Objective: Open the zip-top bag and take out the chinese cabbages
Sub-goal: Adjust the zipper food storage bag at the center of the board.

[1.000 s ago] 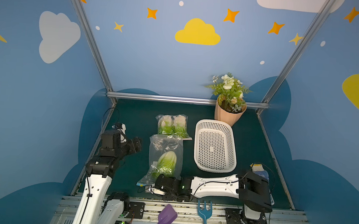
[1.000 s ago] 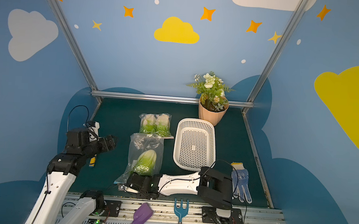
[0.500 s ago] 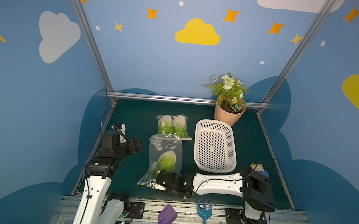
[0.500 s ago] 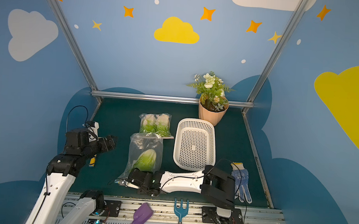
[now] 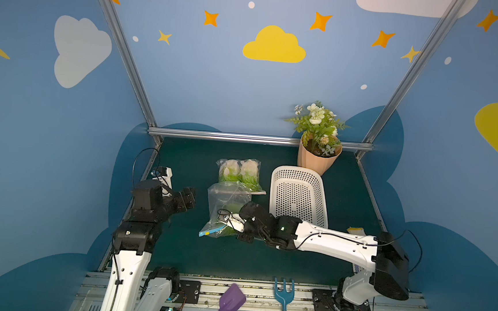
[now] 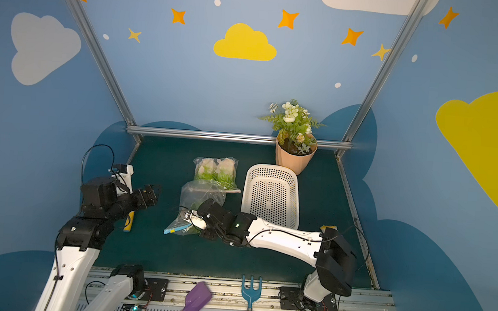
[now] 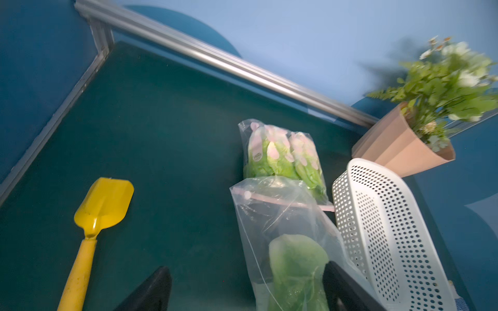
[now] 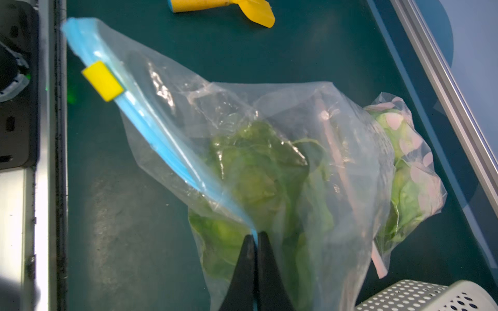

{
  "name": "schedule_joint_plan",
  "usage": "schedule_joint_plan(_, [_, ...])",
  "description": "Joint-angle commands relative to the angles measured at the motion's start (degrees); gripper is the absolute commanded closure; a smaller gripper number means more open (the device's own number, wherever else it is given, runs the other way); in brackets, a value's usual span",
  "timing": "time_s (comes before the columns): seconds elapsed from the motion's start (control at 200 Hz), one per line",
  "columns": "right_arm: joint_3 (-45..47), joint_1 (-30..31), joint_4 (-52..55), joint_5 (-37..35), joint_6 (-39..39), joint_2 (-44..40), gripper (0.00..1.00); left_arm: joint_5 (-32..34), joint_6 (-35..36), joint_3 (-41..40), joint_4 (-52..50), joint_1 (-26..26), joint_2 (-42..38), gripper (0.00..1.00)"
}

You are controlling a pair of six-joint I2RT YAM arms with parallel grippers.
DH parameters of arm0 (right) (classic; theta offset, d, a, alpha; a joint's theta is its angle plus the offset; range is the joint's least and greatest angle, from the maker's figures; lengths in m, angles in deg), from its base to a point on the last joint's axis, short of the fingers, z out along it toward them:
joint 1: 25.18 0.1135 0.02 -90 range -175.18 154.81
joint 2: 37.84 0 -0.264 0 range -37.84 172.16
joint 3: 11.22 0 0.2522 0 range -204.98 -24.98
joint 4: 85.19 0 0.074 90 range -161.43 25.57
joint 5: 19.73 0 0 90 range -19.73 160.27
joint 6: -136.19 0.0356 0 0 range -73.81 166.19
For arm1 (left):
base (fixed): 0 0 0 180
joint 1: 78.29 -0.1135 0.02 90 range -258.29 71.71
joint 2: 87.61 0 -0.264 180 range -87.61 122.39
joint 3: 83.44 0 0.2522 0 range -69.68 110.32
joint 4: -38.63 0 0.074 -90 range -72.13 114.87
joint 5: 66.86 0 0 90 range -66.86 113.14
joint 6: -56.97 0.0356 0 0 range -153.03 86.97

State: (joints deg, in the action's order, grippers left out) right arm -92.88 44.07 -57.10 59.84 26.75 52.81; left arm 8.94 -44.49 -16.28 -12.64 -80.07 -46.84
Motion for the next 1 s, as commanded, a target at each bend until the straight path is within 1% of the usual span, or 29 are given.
schedule_joint_plan(0.0, [-3.1,-2.4,-1.7,2.0,-0.5,-1.9,0.97,-5.2,1.6,2.4,2.9,-0.2,-0.7,0.12])
schedule_joint_plan(0.175, [-5.0,-6.0,-2.5,3.6,-1.5,-2.4,0.98,-14.0,2.4,4.2,5.8,-0.1,-0.3,0.13])
schedule_joint_plan(0.455, [-8.6,-11.0,-2.7,7.6,-2.5,-2.7,0.98,-21.4,4.0,4.8,8.7,-0.1,0.9,0.14])
schedule_joint_plan(0.816, [-11.8,-16.2,-2.1,11.4,-3.1,-3.0,0.98,-25.6,4.8,7.7,15.0,-0.1,6.1,0.14])
schedule_joint_plan(0.991, [-13.5,-18.0,-0.9,15.3,-3.5,-3.6,0.98,-27.9,5.0,9.6,17.9,-0.1,9.9,0.14])
